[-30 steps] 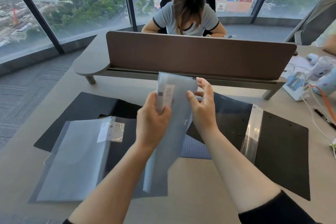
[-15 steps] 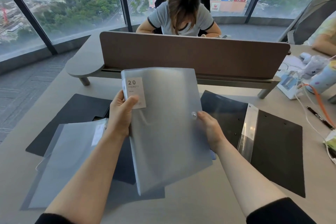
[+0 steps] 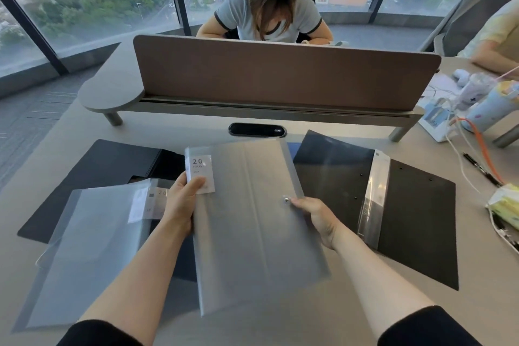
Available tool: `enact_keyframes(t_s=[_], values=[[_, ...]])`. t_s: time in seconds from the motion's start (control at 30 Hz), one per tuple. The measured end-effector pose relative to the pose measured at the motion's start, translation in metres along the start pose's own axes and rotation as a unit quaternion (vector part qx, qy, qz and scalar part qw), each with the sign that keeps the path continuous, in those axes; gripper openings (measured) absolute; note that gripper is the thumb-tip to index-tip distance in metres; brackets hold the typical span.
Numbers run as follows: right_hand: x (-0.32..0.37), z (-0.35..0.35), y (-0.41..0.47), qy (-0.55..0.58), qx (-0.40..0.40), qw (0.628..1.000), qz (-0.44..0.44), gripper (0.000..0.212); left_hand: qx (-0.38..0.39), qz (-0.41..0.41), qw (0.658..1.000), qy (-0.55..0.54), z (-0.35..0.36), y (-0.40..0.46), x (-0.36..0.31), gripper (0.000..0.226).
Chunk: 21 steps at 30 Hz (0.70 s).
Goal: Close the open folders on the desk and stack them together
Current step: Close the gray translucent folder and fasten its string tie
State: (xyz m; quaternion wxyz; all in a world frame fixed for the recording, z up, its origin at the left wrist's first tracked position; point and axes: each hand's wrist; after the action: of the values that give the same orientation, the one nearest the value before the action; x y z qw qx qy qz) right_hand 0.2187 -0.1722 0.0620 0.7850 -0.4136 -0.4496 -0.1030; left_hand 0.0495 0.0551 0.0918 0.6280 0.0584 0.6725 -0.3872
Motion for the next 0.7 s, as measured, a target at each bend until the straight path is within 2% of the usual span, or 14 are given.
enact_keyframes(t_s=[0.1,0.23,0.33,0.4,0.53,0.63,0.7], values=[[-0.009,-0.005,0.003,-0.033,-0.005,0.999,0.006,0.023,-0.006,-0.032,0.999,0.03,-0.004,0.009,0.022,0.025],[-0.035,-0.013,0.009,-0.078,-0.041,0.995,0.045,0.018,-0.029,-0.068,0.992,0.103,-0.006,0.019,0.055,0.019],[-0.061,-0.023,0.018,-0.163,-0.083,0.982,0.047,0.027,-0.043,-0.068,0.98,0.184,-0.002,0.022,0.073,0.021],[-0.074,-0.027,0.022,-0.208,-0.094,0.972,0.06,0.032,-0.057,-0.063,0.966,0.246,0.0,0.026,0.084,0.033],[-0.074,-0.018,0.012,-0.274,-0.099,0.953,0.087,0.027,-0.072,-0.052,0.938,0.334,0.006,0.027,0.1,0.062],[-0.075,-0.014,0.009,-0.323,-0.118,0.935,0.08,0.035,-0.079,-0.038,0.92,0.381,0.013,0.023,0.106,0.066],[-0.077,-0.012,0.008,-0.347,-0.127,0.925,0.081,0.041,-0.085,-0.01,0.887,0.455,0.017,0.017,0.111,0.068]])
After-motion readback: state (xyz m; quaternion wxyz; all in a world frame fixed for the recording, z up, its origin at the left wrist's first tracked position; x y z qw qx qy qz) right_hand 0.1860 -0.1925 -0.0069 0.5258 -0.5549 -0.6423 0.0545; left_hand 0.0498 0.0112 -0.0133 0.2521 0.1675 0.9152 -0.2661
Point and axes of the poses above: each hand's wrist, its own y-axis towards the middle knuckle, its own z-axis out of the palm, x = y × z, and after that the axes turned 9 degrees about y, right-handed
